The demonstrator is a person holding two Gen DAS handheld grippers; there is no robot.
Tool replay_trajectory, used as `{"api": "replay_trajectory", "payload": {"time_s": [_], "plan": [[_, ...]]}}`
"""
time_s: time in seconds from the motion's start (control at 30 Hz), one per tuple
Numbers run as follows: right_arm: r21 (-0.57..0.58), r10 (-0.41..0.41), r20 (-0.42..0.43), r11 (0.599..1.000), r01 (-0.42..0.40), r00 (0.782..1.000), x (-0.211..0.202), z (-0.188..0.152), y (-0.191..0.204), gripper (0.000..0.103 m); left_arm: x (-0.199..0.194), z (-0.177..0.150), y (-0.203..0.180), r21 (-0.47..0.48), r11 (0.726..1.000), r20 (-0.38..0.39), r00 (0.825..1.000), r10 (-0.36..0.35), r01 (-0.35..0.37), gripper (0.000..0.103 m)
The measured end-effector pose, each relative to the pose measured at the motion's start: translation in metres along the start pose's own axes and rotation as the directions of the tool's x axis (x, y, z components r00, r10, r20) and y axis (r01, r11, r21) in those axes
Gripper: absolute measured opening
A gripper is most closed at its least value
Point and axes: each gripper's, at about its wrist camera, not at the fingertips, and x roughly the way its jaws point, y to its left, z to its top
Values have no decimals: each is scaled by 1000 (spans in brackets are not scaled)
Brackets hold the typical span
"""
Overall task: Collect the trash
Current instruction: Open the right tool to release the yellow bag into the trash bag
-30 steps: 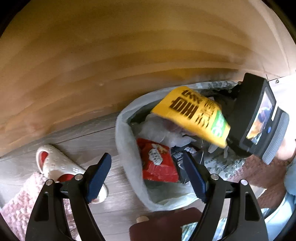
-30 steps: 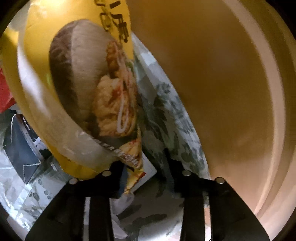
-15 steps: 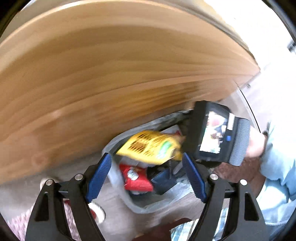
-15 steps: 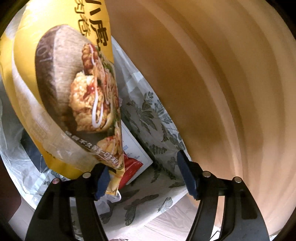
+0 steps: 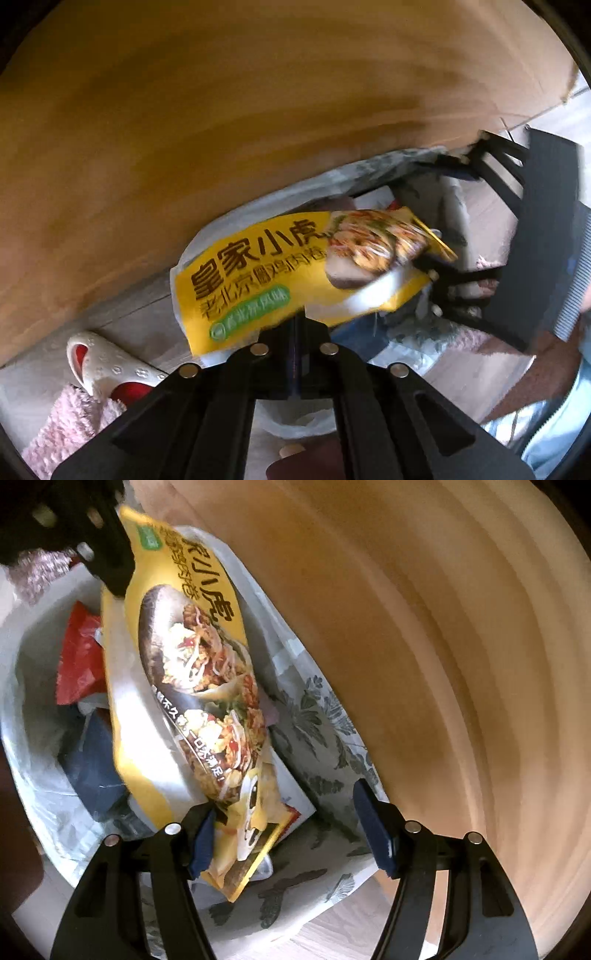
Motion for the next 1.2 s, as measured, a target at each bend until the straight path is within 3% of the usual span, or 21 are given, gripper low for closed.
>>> {"api": "replay_trajectory", "payload": {"time_s": [0.23, 0.47, 0.5, 0.57, 0.6, 0.8, 1.0, 1.2], "plan": [[6, 61, 26, 998, -62, 998, -19, -6, -3, 67, 15, -3, -4, 18, 1000, -27, 999, 20, -20, 0], [181, 216, 21, 959, -217, 976, -41, -14, -29, 67, 21, -1, -3, 3, 1000, -37, 999, 18, -18, 0], [207, 240, 21, 949, -239, 971, -39, -14, -30, 64, 22, -1, -4, 2, 1000, -39, 999, 18, -18, 0], [253, 287, 7, 926, -279, 958, -29, -13, -33, 41, 27, -1, -1, -4, 1000, -46, 999, 14, -14, 0], [269, 295, -8, 921, -282, 956, -24, -12, -37, 29, 29, -2, 0, -7, 1000, -52, 999, 13, -14, 0], [359, 303, -34, 893, -271, 952, 4, -11, -40, 16, 50, -9, 7, -7, 1000, -89, 996, 26, -27, 0], [432, 297, -83, 871, -234, 951, 28, -18, -49, 16, 66, -7, 12, -31, 999, -99, 995, 27, -30, 0], [488, 306, -62, 840, -238, 950, 13, -23, -55, 17, 49, -9, 9, -19, 1000, -60, 998, 10, -11, 0]]}}
